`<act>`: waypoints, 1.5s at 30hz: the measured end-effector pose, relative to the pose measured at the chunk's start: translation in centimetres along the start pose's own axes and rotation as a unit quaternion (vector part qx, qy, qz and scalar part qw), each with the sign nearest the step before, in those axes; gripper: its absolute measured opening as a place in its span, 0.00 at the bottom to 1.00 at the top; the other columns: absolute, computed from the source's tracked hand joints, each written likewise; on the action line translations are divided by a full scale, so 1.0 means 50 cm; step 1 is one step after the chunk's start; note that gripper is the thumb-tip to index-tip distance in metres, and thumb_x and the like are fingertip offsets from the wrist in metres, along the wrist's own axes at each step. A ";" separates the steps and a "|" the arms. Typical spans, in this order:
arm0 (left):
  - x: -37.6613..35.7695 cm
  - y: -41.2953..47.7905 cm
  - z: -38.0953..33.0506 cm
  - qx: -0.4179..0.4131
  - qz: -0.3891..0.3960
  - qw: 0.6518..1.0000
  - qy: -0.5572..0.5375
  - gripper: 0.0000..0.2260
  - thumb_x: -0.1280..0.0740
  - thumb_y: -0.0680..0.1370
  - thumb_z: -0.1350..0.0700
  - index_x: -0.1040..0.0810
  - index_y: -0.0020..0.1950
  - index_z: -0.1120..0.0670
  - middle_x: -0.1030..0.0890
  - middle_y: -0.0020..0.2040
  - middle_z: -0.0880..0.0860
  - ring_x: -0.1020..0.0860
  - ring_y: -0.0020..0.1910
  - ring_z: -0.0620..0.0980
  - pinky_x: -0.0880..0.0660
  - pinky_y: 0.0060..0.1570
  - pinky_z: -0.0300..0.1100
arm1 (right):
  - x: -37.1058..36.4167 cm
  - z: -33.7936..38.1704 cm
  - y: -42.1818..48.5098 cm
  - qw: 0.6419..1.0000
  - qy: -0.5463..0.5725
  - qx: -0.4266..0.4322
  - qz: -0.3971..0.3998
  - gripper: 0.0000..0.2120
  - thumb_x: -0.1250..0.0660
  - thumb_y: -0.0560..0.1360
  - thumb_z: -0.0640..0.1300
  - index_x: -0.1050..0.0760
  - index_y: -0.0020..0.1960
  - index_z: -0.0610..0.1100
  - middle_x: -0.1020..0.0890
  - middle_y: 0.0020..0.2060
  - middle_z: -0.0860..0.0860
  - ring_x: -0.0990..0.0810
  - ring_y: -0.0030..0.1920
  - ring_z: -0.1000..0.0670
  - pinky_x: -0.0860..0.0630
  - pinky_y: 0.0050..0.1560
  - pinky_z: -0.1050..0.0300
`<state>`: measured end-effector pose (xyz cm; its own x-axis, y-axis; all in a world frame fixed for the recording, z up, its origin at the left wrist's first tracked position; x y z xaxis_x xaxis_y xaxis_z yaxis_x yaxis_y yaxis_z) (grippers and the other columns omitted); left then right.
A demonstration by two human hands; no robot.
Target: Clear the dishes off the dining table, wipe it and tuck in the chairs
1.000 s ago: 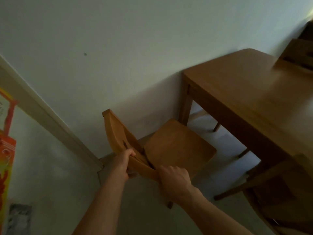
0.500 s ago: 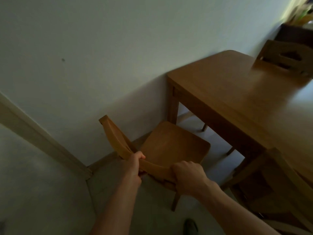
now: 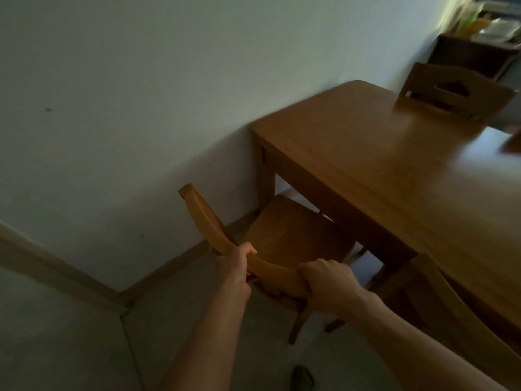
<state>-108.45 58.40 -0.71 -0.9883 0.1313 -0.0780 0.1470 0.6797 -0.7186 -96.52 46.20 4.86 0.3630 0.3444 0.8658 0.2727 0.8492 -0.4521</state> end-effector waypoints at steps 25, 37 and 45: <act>-0.396 0.201 -0.154 -0.028 0.082 0.991 0.100 0.30 0.31 0.71 0.61 0.34 0.72 0.56 0.25 0.51 0.56 0.25 0.45 0.53 0.25 0.42 0.49 | 0.166 -0.267 0.218 0.994 0.042 -0.079 -0.064 0.07 0.35 0.77 0.47 0.26 0.55 0.52 0.21 0.45 0.55 0.21 0.44 0.52 0.21 0.46 0.55; -0.392 0.183 -0.146 -0.025 0.044 0.989 0.136 0.24 0.31 0.75 0.50 0.32 0.69 0.53 0.24 0.51 0.56 0.23 0.46 0.53 0.21 0.47 0.47 | 0.158 -0.274 0.219 0.996 0.031 -0.032 -0.079 0.12 0.36 0.79 0.49 0.31 0.60 0.49 0.25 0.44 0.54 0.24 0.42 0.52 0.31 0.37 0.59; -0.368 0.037 -0.070 -0.067 0.072 0.992 0.084 0.20 0.34 0.77 0.52 0.30 0.69 0.51 0.26 0.63 0.55 0.27 0.62 0.57 0.27 0.61 0.56 | 0.185 -0.292 0.090 0.983 0.117 -0.043 -0.134 0.13 0.35 0.78 0.54 0.29 0.58 0.50 0.24 0.49 0.53 0.24 0.46 0.53 0.27 0.41 0.57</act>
<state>-89.82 59.77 1.83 -0.9372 0.3455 -0.0489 0.3019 0.7327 -0.6099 -78.91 47.35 7.72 0.4611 0.0030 0.8873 0.4577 0.8559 -0.2407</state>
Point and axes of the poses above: each hand's wrist, its own y-axis towards the middle knuckle, its own x-axis out of the back of the hand, z = x × y, the point moved 5 cm from there along y, towards the middle knuckle
